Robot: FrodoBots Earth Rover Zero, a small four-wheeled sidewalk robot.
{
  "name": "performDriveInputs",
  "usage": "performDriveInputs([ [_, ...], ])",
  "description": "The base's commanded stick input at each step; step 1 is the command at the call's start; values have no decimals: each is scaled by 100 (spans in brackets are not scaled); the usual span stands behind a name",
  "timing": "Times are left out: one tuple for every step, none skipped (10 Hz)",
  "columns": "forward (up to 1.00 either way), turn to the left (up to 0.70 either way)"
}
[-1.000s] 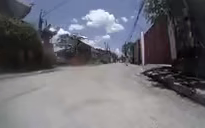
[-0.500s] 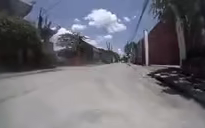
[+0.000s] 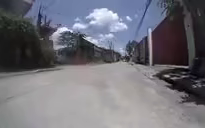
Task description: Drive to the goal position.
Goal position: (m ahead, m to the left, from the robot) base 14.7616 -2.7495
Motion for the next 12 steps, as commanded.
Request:
performDriveInputs([
  [85, -1],
  [85, -24],
  [85, -34],
  [85, -34],
  [85, -34],
  [85, -30],
  [85, -18],
  [85, -1],
  [85, 0],
  [85, 0],
  [85, 0],
  [85, 0],
])
